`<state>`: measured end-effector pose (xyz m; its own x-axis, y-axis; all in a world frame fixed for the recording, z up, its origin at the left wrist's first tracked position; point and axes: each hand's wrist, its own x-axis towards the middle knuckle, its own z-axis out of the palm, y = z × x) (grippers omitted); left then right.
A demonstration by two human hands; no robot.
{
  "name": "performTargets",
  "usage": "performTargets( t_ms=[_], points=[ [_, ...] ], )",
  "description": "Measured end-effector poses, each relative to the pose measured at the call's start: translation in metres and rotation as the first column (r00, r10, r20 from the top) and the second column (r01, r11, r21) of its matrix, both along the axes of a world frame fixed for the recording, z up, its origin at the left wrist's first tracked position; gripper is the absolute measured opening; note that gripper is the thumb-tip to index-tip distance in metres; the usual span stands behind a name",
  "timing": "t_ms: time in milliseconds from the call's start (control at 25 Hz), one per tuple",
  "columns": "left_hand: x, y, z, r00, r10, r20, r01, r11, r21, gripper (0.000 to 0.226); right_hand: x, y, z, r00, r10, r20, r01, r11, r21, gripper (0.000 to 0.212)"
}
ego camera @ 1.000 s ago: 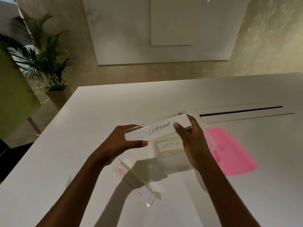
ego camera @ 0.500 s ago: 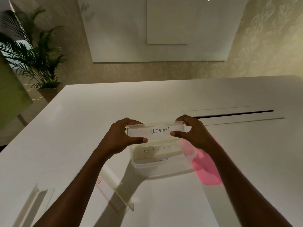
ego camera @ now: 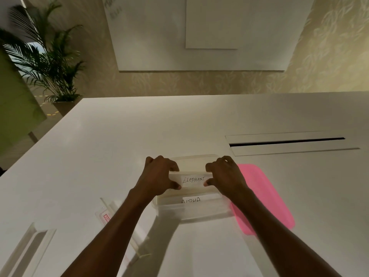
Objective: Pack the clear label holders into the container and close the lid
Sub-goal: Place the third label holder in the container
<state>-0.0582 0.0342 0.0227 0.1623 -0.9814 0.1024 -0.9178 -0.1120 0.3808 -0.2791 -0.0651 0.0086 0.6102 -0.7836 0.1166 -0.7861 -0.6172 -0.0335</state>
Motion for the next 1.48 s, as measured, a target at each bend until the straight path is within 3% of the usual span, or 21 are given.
performTargets(
  t_ms=[200,480,720,840,1000,1280,1480],
  points=[
    [-0.008,-0.003,-0.016,0.990,0.062,0.126,-0.067,0.997,0.034,0.054,0.000,-0.001,-0.005,0.998,0.015,-0.061,-0.019,0.998,-0.067,0.041],
    [-0.006,-0.003,-0.027,0.945,0.021,0.327,-0.026,1.000,0.010,0.046,-0.003,-0.001,-0.007,0.987,0.024,-0.157,-0.045,0.991,-0.129,0.037],
    [-0.010,-0.003,-0.027,0.833,-0.059,0.550,0.047,0.998,0.035,0.033,0.001,0.004,-0.004,0.982,0.032,-0.186,-0.054,0.992,-0.114,0.037],
    [-0.012,-0.004,-0.023,0.905,-0.056,0.421,0.073,0.997,-0.024,0.024,-0.002,0.004,-0.003,0.997,0.052,-0.051,-0.058,0.992,-0.113,0.030],
    [-0.015,0.000,-0.019,0.925,-0.076,0.373,0.070,0.997,0.030,0.018,0.001,0.010,0.002,0.994,0.048,-0.100,-0.060,0.992,-0.113,0.011],
    [-0.015,0.000,-0.003,0.943,-0.110,0.315,0.058,0.984,0.170,0.018,-0.001,0.014,0.009,0.995,0.043,-0.086,-0.049,0.997,-0.064,0.013],
    [-0.020,0.003,0.016,0.980,-0.039,0.194,0.032,0.999,0.040,0.020,0.004,0.018,0.024,0.998,0.024,-0.059,-0.021,0.998,0.060,0.017]
  ],
)
